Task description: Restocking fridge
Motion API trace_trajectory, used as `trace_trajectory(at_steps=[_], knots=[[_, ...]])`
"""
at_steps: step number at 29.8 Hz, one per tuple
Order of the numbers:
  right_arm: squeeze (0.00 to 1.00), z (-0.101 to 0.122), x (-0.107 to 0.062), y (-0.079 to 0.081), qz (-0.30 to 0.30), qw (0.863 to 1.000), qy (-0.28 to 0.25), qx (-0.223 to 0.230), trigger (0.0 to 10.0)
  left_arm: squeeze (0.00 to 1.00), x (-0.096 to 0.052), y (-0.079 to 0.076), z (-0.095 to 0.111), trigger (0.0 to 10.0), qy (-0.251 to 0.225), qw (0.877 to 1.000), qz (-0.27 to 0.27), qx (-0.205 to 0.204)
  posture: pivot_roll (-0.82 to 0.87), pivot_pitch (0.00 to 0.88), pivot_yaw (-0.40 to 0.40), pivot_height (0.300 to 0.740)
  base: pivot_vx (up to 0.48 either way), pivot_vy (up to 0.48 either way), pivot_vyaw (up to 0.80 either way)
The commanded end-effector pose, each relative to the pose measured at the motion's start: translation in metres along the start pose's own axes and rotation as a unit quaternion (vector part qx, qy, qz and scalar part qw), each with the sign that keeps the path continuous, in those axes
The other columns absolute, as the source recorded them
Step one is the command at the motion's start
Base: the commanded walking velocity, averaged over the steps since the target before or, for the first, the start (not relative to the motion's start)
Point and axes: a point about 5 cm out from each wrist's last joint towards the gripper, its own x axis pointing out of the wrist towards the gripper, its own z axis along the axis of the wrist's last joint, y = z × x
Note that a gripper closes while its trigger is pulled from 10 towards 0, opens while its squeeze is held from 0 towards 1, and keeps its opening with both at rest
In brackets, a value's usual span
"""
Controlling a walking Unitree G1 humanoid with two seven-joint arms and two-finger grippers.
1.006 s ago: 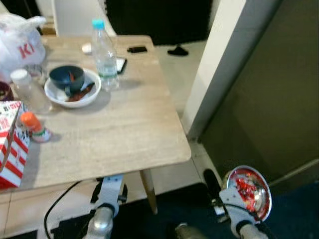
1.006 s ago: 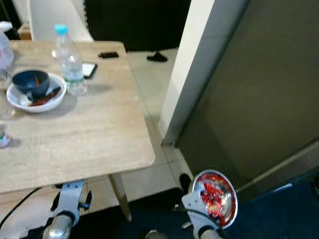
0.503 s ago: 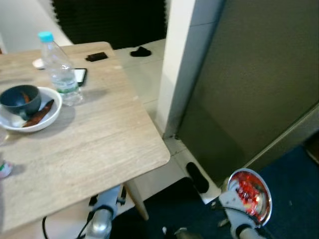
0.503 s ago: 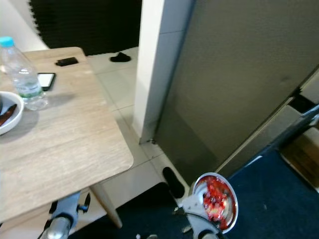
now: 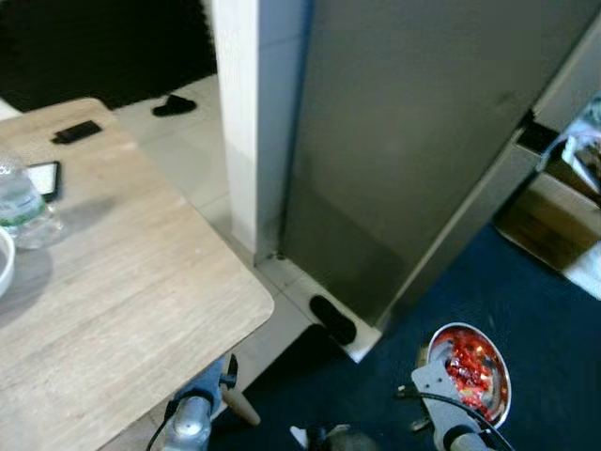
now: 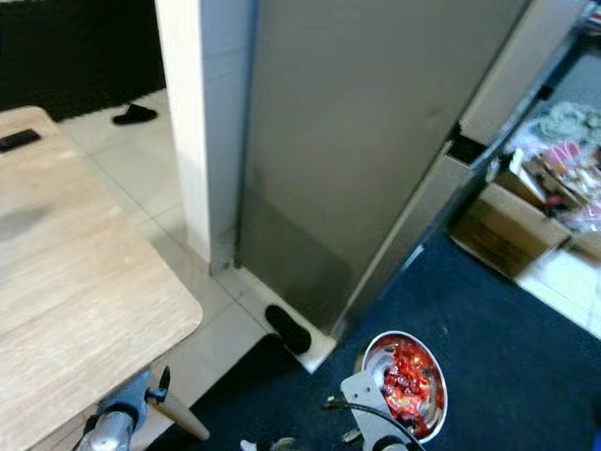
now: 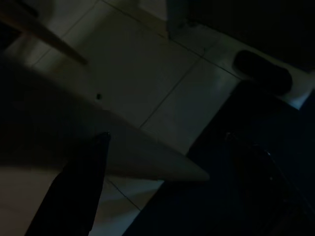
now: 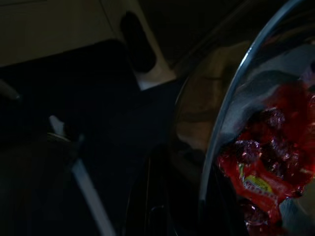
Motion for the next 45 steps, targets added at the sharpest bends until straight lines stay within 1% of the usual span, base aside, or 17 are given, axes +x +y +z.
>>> trace_trajectory(at_steps=[1, 40, 43, 45], knots=[[0.0, -0.0046, -0.0018, -0.006, -0.01, 1.0, 0.004, 0.0, 10.0, 0.0, -0.0017, -0.0029, -0.0032, 10.0, 0.004, 1.0, -0.006, 0.002, -0.01, 0.119, -0.083, 0.74, 0.0, 0.0, -0.74], [0.0, -0.0054, -0.0021, -0.0051, -0.014, 1.0, 0.006, 0.002, 10.0, 0.0, 0.0008, -0.0033, -0.0026, 10.0, 0.005, 1.0, -0.019, 0.007, -0.01, 0.115, -0.073, 0.74, 0.0, 0.0, -0.74], [0.0, -0.0048, -0.0019, -0.0047, -0.013, 1.0, 0.004, 0.003, 10.0, 0.0, 0.001, -0.0031, -0.0023, 10.0, 0.004, 1.0, -0.019, 0.007, -0.01, 0.113, -0.073, 0.74, 0.0, 0.0, -0.71], [0.0, -0.0011, -0.0011, -0.0039, -0.011, 1.0, -0.006, 0.003, 10.0, 0.0, 0.0016, -0.002, -0.0012, 10.0, 0.001, 1.0, -0.018, 0.007, -0.01, 0.111, -0.072, 0.74, 0.0, 0.0, 0.0]])
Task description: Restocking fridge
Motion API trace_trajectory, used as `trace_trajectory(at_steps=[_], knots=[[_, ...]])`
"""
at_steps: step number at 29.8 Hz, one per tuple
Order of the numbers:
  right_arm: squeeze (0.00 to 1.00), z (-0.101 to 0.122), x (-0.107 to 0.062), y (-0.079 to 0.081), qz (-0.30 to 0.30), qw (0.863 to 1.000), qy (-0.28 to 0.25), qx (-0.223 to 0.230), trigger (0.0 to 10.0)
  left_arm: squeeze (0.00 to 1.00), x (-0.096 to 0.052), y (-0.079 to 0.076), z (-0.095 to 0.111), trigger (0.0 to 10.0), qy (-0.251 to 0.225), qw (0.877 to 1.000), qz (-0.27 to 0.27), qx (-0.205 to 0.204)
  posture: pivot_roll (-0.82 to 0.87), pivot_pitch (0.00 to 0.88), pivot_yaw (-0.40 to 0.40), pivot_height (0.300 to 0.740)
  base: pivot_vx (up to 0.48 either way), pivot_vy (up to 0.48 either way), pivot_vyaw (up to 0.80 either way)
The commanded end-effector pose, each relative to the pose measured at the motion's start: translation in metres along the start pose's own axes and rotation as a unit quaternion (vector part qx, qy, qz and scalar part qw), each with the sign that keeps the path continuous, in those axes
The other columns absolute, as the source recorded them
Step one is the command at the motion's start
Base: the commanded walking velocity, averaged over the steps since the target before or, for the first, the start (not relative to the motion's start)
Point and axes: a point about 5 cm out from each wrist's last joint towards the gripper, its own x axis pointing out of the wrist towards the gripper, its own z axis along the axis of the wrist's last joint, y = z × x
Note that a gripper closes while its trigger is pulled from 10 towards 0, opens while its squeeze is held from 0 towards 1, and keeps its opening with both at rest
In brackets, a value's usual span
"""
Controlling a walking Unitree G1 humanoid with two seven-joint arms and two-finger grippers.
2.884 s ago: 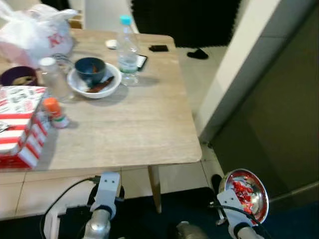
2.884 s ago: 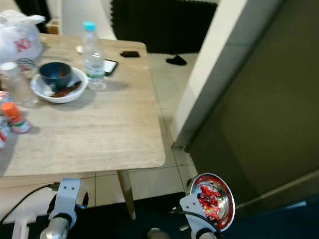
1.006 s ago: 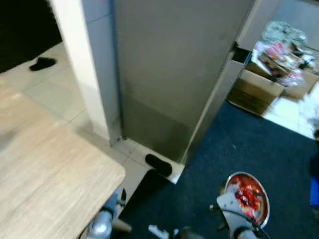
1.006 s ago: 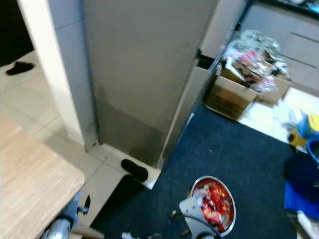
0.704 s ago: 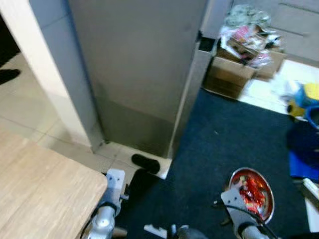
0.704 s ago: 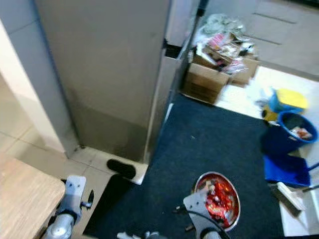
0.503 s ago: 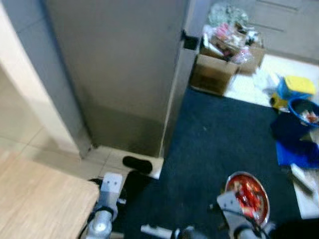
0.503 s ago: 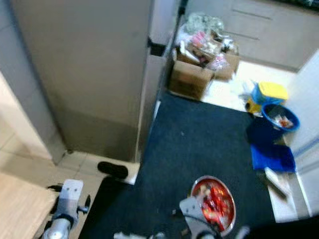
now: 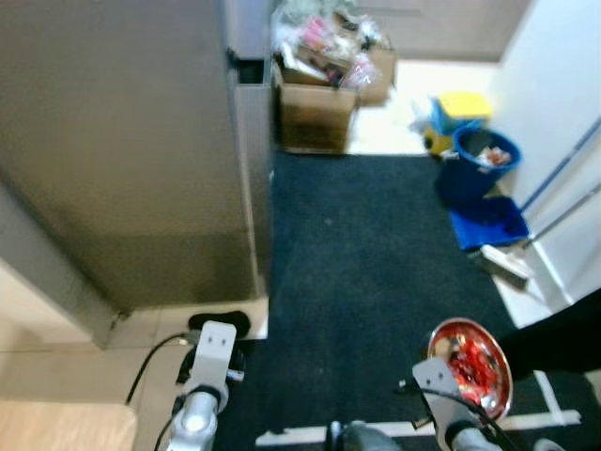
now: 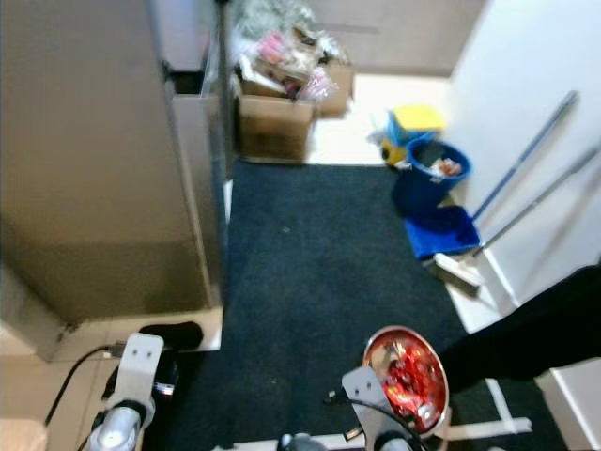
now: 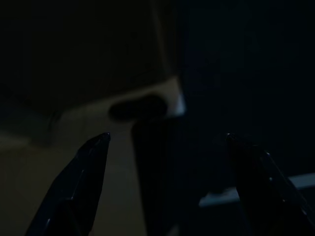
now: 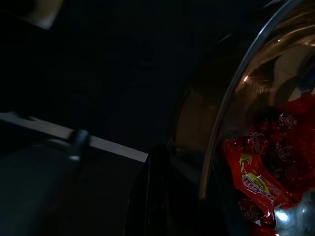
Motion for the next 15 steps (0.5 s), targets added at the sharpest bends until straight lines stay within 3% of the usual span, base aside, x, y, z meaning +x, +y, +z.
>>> trace_trajectory(at_steps=[1, 10, 13, 15], knots=[[0.0, 0.006, 0.001, 0.0, -0.002, 1.0, -0.02, 0.005, 10.0, 0.0, -0.005, 0.003, -0.008, 10.0, 0.01, 1.0, 0.0, 0.003, -0.01, 0.111, -0.072, 0.74, 0.0, 0.0, 0.0], [0.0, 0.023, 0.003, -0.005, -0.005, 0.997, -0.071, 0.016, 10.0, 0.0, -0.009, -0.002, 0.006, 10.0, -0.053, 0.998, -0.027, 0.037, -0.01, 0.107, -0.069, 0.74, 0.0, 0.0, 0.0], [0.0, 0.031, 0.003, -0.009, -0.012, 0.995, -0.096, 0.02, 10.0, 0.0, -0.016, -0.021, 0.03, 10.0, -0.132, 0.983, -0.092, 0.082, -0.01, 0.098, -0.068, 0.74, 0.0, 0.0, 0.0], [0.0, 0.031, 0.003, -0.009, -0.012, 0.995, -0.096, 0.02, 10.0, 0.0, -0.016, -0.021, 0.03, 10.0, -0.132, 0.983, -0.092, 0.082, -0.01, 0.098, -0.068, 0.74, 0.0, 0.0, 0.0]])
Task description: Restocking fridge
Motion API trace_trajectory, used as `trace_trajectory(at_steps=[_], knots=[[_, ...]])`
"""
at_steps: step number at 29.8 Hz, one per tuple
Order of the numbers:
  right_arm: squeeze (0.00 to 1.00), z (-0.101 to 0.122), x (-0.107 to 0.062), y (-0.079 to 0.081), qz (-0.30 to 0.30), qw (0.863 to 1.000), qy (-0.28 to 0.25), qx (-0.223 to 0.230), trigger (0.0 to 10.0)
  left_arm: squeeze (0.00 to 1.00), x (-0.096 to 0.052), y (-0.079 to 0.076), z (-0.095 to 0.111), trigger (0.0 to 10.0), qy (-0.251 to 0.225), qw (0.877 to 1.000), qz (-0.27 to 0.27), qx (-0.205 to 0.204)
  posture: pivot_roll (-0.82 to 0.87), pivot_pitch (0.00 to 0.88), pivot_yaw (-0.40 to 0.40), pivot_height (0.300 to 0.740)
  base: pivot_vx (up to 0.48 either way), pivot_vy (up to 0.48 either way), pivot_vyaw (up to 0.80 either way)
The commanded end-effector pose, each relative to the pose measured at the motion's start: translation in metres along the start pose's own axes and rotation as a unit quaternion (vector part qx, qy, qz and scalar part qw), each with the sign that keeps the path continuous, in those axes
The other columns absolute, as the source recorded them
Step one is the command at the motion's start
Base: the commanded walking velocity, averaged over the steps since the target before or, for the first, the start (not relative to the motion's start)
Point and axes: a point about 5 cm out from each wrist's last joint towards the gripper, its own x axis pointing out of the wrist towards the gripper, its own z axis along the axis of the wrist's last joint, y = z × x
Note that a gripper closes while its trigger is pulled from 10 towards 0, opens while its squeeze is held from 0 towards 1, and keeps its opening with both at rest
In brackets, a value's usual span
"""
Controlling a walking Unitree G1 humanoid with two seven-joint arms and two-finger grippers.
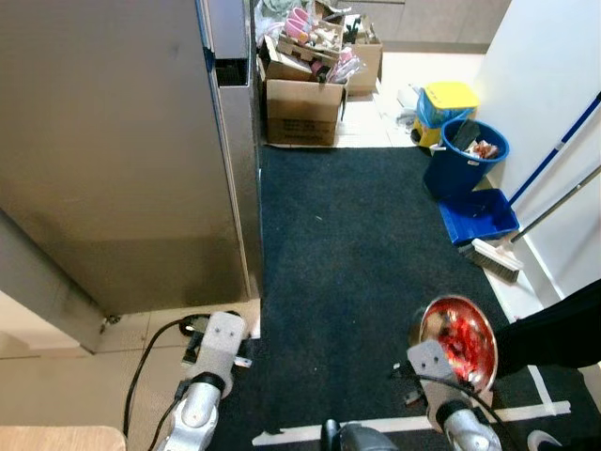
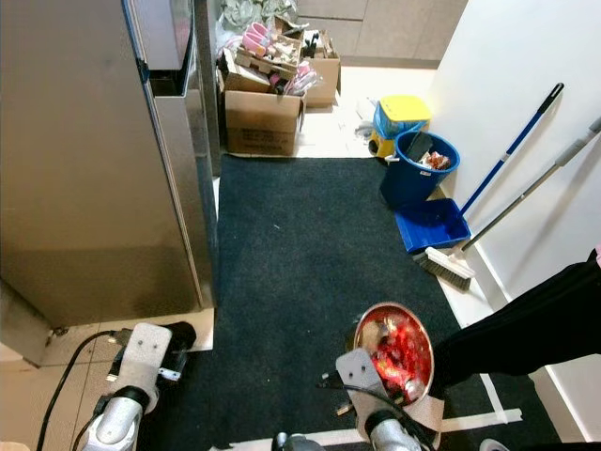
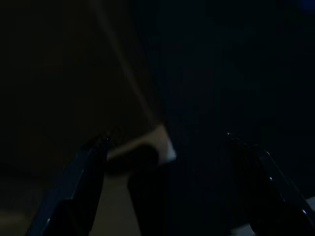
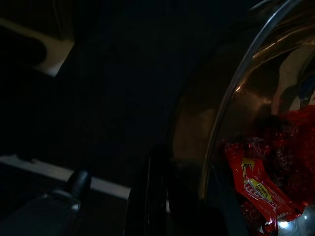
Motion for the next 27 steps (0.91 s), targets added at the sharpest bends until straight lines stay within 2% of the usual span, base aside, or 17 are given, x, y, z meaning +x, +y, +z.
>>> trace_trajectory(at_steps=[1, 3, 4, 5, 6, 7, 8, 11, 12, 13, 16, 21, 23, 27], knots=[[0.0, 0.0, -0.002, -0.007, -0.015, 1.0, -0.01, 0.009, 10.0, 0.0, -0.003, -0.011, 0.011, 10.0, -0.036, 0.998, -0.05, 0.029, -0.01, 0.095, -0.067, 0.74, 0.0, 0.0, 0.0], [0.0, 0.001, -0.001, -0.007, -0.017, 1.0, -0.012, 0.01, 10.0, 0.0, -0.005, -0.025, 0.03, 10.0, -0.084, 0.989, -0.11, 0.044, -0.01, 0.09, -0.066, 0.74, 0.0, 0.0, 0.0], [0.0, 0.001, -0.001, -0.007, -0.017, 1.0, -0.012, 0.01, 10.0, 0.0, -0.005, -0.025, 0.03, 10.0, -0.084, 0.989, -0.11, 0.044, -0.01, 0.09, -0.066, 0.74, 0.0, 0.0, 0.0], [0.0, 0.002, 0.0, -0.007, -0.017, 1.0, -0.014, 0.01, 10.0, 0.0, -0.005, -0.031, 0.045, 10.0, -0.116, 0.982, -0.138, 0.048, -0.01, 0.088, -0.063, 0.74, 0.0, 0.0, 0.0], [0.0, 0.002, 0.0, -0.007, -0.017, 1.0, -0.014, 0.01, 10.0, 0.0, -0.005, -0.031, 0.045, 10.0, -0.116, 0.982, -0.138, 0.048, -0.01, 0.088, -0.063, 0.74, 0.0, 0.0, 0.0], [0.0, 0.003, 0.0, -0.007, -0.017, 1.0, -0.016, 0.009, 10.0, 0.0, -0.005, -0.032, 0.054, 10.0, -0.135, 0.979, -0.146, 0.053, -0.01, 0.088, -0.063, 0.74, 0.0, 0.0, 0.0], [0.0, 0.003, 0.0, -0.007, -0.017, 1.0, -0.016, 0.009, 10.0, 0.0, -0.005, -0.032, 0.054, 10.0, -0.135, 0.979, -0.146, 0.053, -0.01, 0.088, -0.063, 0.74, 0.0, 0.0, 0.0], [0.0, 0.011, 0.003, -0.011, -0.025, 0.999, -0.029, 0.012, 10.0, 0.0, 0.006, -0.023, 0.092, 10.0, -0.206, 0.968, -0.125, 0.069, -0.02, 0.087, -0.063, 0.74, 0.0, 0.0, 0.0], [0.0, 0.011, 0.003, -0.011, -0.025, 0.999, -0.029, 0.012, 10.0, 0.0, 0.006, -0.023, 0.092, 10.0, -0.206, 0.968, -0.125, 0.069, -0.02, 0.087, -0.063, 0.74, 0.0, 0.0, 0.0], [0.0, 0.013, 0.004, -0.012, -0.027, 0.999, -0.033, 0.014, 10.0, 0.0, 0.009, -0.02, 0.101, 10.0, -0.22, 0.966, -0.114, 0.07, -0.02, 0.087, -0.063, 0.74, 0.0, 0.0, 0.0], [0.0, 0.021, 0.007, -0.013, -0.031, 0.998, -0.047, 0.019, 10.0, 0.0, 0.023, -0.013, 0.141, 10.0, -0.268, 0.957, -0.091, 0.061, -0.02, 0.085, -0.064, 0.74, 0.0, 0.0, 0.0], [0.0, 0.028, 0.009, -0.011, -0.03, 0.998, -0.059, 0.023, 10.0, 0.0, 0.029, -0.017, 0.16, 10.0, -0.288, 0.951, -0.094, 0.055, -0.02, 0.082, -0.061, 0.74, 0.0, 0.0, 0.0], [0.0, 0.034, 0.011, -0.009, -0.031, 0.997, -0.07, 0.026, 10.0, 0.0, 0.031, -0.022, 0.174, 10.0, -0.297, 0.95, -0.096, 0.02, -0.03, 0.082, -0.059, 0.74, 0.0, 0.0, 0.0], [0.0, 0.037, 0.012, -0.01, -0.033, 0.996, -0.076, 0.03, 10.0, 0.0, 0.031, -0.023, 0.182, 10.0, -0.303, 0.949, -0.091, -0.007, -0.03, 0.082, -0.059, 0.74, 0.0, 0.0, 0.0]])
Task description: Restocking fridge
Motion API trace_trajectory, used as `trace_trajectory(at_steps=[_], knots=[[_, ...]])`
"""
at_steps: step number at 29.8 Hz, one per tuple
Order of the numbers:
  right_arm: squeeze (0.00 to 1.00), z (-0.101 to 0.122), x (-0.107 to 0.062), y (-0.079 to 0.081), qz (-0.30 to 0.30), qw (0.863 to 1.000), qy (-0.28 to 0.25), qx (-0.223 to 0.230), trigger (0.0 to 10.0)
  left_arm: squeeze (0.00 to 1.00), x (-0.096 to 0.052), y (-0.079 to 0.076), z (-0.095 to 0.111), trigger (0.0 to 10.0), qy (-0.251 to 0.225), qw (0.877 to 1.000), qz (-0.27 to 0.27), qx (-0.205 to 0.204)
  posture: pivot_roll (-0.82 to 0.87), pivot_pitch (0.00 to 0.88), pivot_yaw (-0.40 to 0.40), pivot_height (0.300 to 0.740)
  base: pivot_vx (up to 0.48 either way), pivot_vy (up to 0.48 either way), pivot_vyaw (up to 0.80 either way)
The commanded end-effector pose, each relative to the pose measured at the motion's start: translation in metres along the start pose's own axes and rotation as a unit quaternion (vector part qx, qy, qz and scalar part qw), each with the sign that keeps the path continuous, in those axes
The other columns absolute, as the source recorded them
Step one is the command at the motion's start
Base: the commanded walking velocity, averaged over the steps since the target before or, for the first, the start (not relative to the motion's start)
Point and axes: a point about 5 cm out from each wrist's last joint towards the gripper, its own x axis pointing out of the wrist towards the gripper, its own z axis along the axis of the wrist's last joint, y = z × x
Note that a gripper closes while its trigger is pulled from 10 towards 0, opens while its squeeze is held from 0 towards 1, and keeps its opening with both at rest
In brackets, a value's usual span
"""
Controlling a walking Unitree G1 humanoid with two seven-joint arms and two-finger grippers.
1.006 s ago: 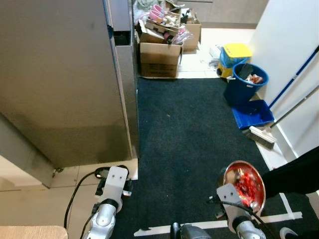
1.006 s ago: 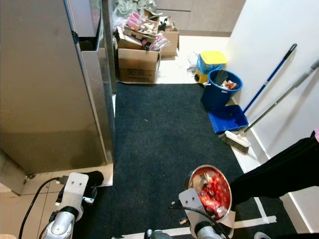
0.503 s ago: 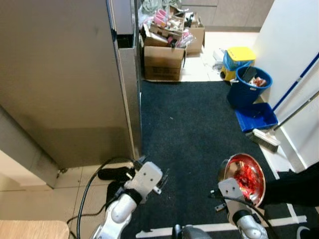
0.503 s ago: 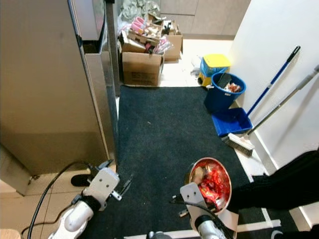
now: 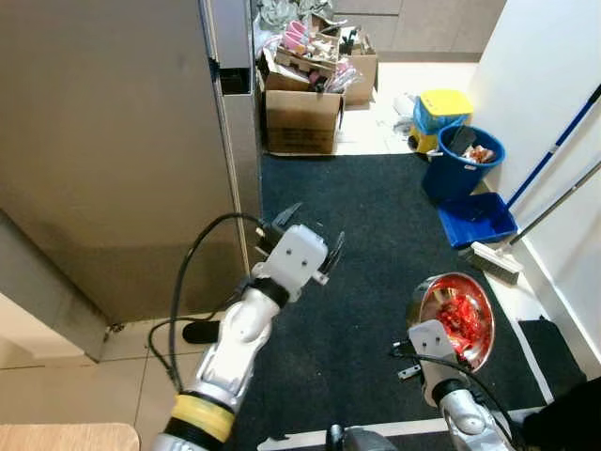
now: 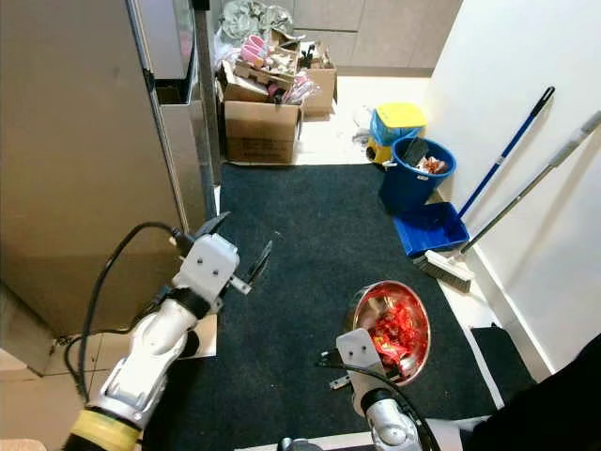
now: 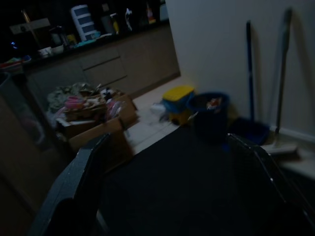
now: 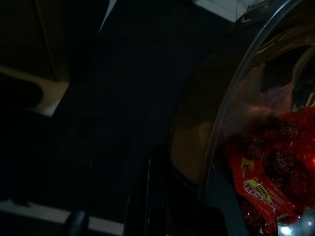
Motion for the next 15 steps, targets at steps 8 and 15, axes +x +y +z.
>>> trace_trajectory(at_steps=[8, 15], knots=[[0.0, 0.031, 0.01, -0.017, -0.039, 0.997, -0.069, 0.026, 10.0, 0.0, 0.009, 0.047, 0.022, 10.0, -0.019, 0.991, 0.122, 0.041, -0.03, 0.081, -0.052, 0.74, 0.0, 0.0, 0.0], [0.0, 0.044, 0.014, -0.02, -0.045, 0.994, -0.09, 0.035, 10.0, 0.0, -0.015, 0.104, 0.006, 10.0, 0.052, 0.973, 0.222, 0.035, -0.02, 0.083, -0.045, 0.74, 0.0, 0.0, 0.0]])
